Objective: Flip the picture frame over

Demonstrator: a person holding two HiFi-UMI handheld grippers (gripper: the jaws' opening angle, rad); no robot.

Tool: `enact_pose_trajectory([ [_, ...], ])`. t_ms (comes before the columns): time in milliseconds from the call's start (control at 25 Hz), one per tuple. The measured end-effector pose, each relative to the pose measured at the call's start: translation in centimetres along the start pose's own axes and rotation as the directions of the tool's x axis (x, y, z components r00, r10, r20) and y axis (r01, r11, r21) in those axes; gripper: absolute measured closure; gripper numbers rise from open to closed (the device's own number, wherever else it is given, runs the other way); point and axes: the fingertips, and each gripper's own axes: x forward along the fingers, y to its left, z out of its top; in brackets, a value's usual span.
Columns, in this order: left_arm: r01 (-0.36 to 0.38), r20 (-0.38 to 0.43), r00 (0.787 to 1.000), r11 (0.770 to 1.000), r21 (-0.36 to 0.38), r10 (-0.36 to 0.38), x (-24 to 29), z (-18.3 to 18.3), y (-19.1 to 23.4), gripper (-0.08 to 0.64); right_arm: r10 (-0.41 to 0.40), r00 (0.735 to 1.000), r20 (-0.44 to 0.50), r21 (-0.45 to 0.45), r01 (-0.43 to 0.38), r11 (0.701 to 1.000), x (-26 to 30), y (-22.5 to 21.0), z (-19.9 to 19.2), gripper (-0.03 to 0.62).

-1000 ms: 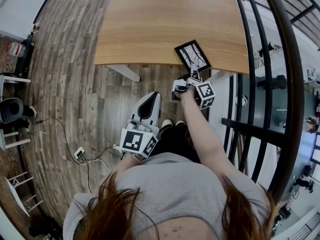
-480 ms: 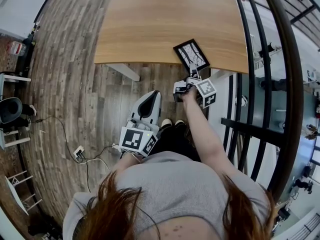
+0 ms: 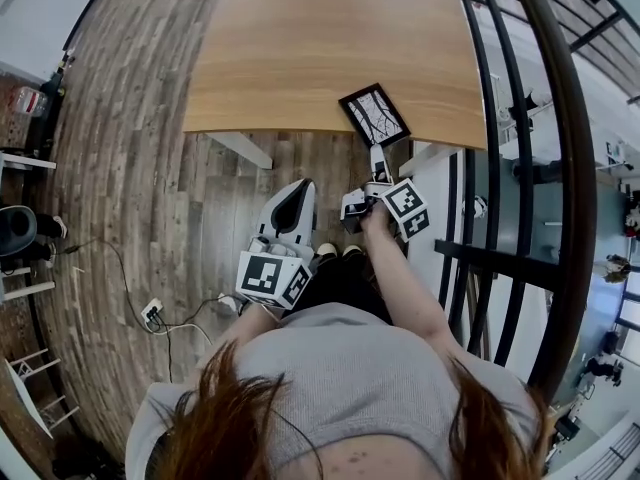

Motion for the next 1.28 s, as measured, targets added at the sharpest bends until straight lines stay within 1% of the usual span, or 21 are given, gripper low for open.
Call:
enact_pose_trajectory([
  [40,-0.001,0.006,1.0,1.0,-0.002,0.001,0.1,0.2,-0.1,0.555,-0.003,1.0,0.021,-0.033,0.004,0.999,-0.9,0.2,0.8,0.38],
  [80,0.001,0.013,1.0,1.0,-0.002,-0.001,0.3,0.4,-0.3,0.555,0.016,0.999,0.039,-0.094,-0.012,0.995,-1.9,1.0,1.7,0.38],
  [120,0.006,0.021,1.0,1.0,0.0,-0.006,0.4,0.7,-0.5,0.554,0.06,0.997,0.052,-0.193,-0.049,0.98,-2.7,2.7,2.7,0.382],
  [160,0.012,0.032,0.999,1.0,0.002,-0.012,0.6,1.0,-0.8,0.554,0.122,0.991,0.059,-0.323,-0.097,0.941,-3.6,5.1,3.6,0.382],
  [200,0.019,0.043,0.999,1.0,0.003,-0.019,0.9,1.3,-1.0,0.554,0.189,0.98,0.057,-0.463,-0.142,0.875,-4.4,7.9,4.3,0.382],
  [240,0.026,0.055,0.998,1.0,0.004,-0.026,1.1,1.8,-1.2,0.555,0.248,0.967,0.049,-0.591,-0.172,0.788,-5.2,10.9,4.8,0.382],
  [280,0.035,0.068,0.997,0.999,0.01,-0.036,1.4,2.3,-1.5,0.555,0.297,0.954,0.039,-0.693,-0.188,0.696,-6.2,13.8,5.3,0.382],
  [320,0.048,0.081,0.996,0.999,0.023,-0.05,1.6,2.8,-2.0,0.555,0.341,0.939,0.031,-0.765,-0.197,0.613,-7.2,16.4,5.6,0.383],
  [360,0.063,0.092,0.993,0.997,0.039,-0.067,1.8,3.3,-2.6,0.555,0.387,0.922,0.025,-0.81,-0.208,0.548,-8.3,18.6,5.9,0.383],
  [400,0.079,0.104,0.991,0.995,0.055,-0.085,1.9,3.9,-3.3,0.555,0.43,0.903,0.018,-0.839,-0.22,0.497,-9.5,20.5,6.1,0.383],
  [440,0.094,0.115,0.988,0.993,0.068,-0.102,2.0,4.4,-4.1,0.555,0.464,0.886,0.01,-0.859,-0.23,0.458,-10.7,22.0,6.2,0.383],
  [640,0.142,0.178,0.97,0.982,0.126,-0.164,2.3,7.4,-6.4,0.554,0.533,0.845,-0.047,-0.932,-0.229,0.281,-14.5,25.5,5.0,0.391],
  [720,0.149,0.199,0.964,0.98,0.134,-0.174,2.4,8.4,-6.8,0.554,0.554,0.829,-0.072,-0.947,-0.231,0.222,-15.4,26.3,4.4,0.452],
  [760,0.152,0.208,0.962,0.979,0.137,-0.179,2.4,8.7,-6.9,0.555,0.554,0.828,-0.086,-0.954,-0.229,0.194,-15.6,26.6,4.0,0.49],
  [800,0.156,0.213,0.96,0.978,0.141,-0.184,2.3,9.0,-7.1,0.555,0.546,0.832,-0.101,-0.96,-0.226,0.167,-15.8,26.7,3.5,0.561],
  [840,0.162,0.214,0.958,0.976,0.143,-0.191,2.1,9.0,-7.3,0.555,0.532,0.839,-0.116,-0.963,-0.225,0.145,-16.0,26.6,3.0,0.578],
  [880,0.169,0.211,0.958,0.975,0.142,-0.196,1.9,8.9,-7.5,0.555,0.516,0.847,-0.129,-0.965,-0.226,0.131,-16.2,26.4,2.5,0.578],
  [960,0.178,0.202,0.958,0.975,0.135,-0.203,1.6,8.6,-7.8,0.555,0.493,0.858,-0.144,-0.964,-0.235,0.128,-16.3,25.9,1.6,0.578],
  [1120,0.194,0.218,0.95,0.969,0.15,-0.224,2.0,9.3,-8.4,0.555,0.488,0.857,-0.165,-0.956,-0.261,0.135,-15.6,25.7,0.9,0.578],
  [1200,0.198,0.219,0.949,0.968,0.154,-0.229,1.9,9.4,-8.7,0.555,0.474,0.866,-0.161,-0.958,-0.253,0.136,-15.6,25.6,0.8,0.578],
  [1280,0.195,0.22,0.949,0.969,0.154,-0.226,1.8,9.4,-8.7,0.555,0.458,0.875,-0.16,-0.962,-0.243,0.128,-15.5,25.4,0.6,0.577],
])
